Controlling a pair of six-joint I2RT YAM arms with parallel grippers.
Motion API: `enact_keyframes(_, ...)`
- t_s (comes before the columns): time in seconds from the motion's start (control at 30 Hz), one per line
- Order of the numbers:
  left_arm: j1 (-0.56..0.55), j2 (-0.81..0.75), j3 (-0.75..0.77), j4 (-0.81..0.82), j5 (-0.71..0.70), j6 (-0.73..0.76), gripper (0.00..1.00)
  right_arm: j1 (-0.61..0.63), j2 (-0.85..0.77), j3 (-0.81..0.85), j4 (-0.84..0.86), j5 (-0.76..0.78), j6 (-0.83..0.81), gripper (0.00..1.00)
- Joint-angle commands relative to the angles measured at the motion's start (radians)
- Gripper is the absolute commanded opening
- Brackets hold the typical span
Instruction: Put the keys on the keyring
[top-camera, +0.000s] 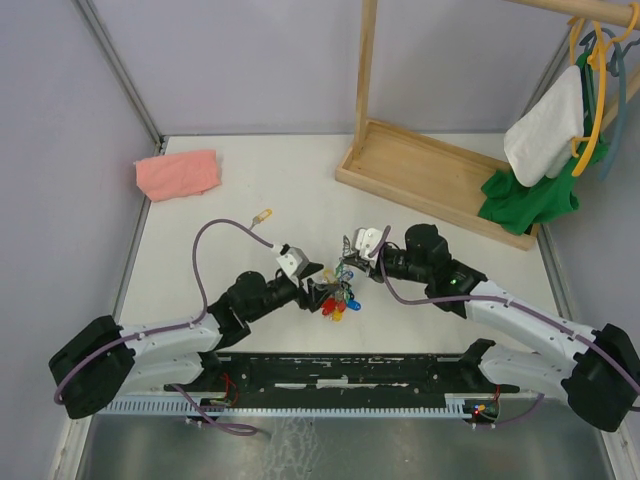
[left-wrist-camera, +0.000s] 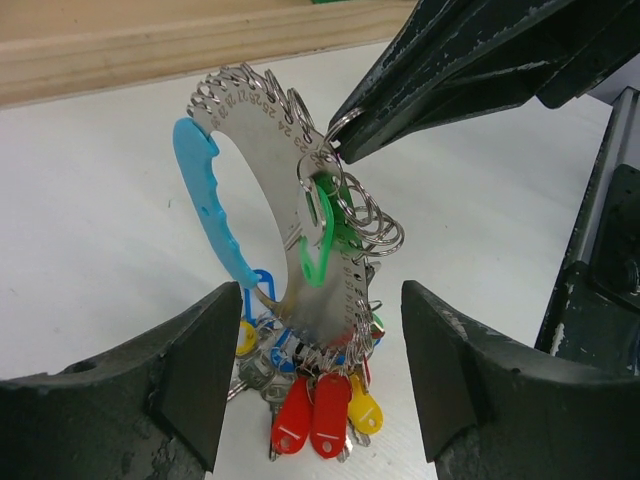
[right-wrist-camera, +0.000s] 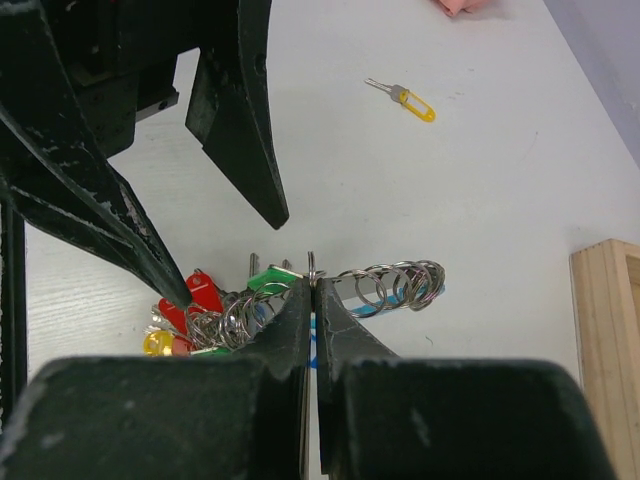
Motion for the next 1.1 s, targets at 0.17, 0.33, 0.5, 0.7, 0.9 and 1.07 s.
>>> enact_keyframes(0.17, -0.009, 0.142, 0.031, 0.211, -0.006, -0.117, 0.7, 0.029, 0.003, 0.077, 0.077, 0.056, 0.045, 0.01)
enact_keyframes(0.33, -0.03, 0.215, 0.033, 0.294, -0.011, -0.111, 0.7, 0.045, 0.013, 0.078, 0.083, 0.076, 0.049, 0.01)
enact_keyframes(0.5, -0.039, 0.282, 0.05, 0.333, -0.109, -0.08, 0.65, 0.063, 0.014, 0.079, 0.095, 0.093, 0.061, 0.01)
enact_keyframes(0.7, -0.039, 0.335, 0.044, 0.4, -0.168, -0.023, 0.53, 0.075, 0.005, 0.088, 0.055, 0.064, 0.07, 0.02)
enact_keyframes(0.9, -0.04, 0.432, 0.032, 0.569, -0.128, 0.029, 0.19, 0.08, 0.015, 0.109, 0.0, 0.05, 0.068, 0.09)
enact_keyframes(1.07, -0.039, 0.484, 0.004, 0.707, -0.123, 0.092, 0.03, 0.082, 0.02, 0.135, -0.075, 0.031, 0.051, 0.23)
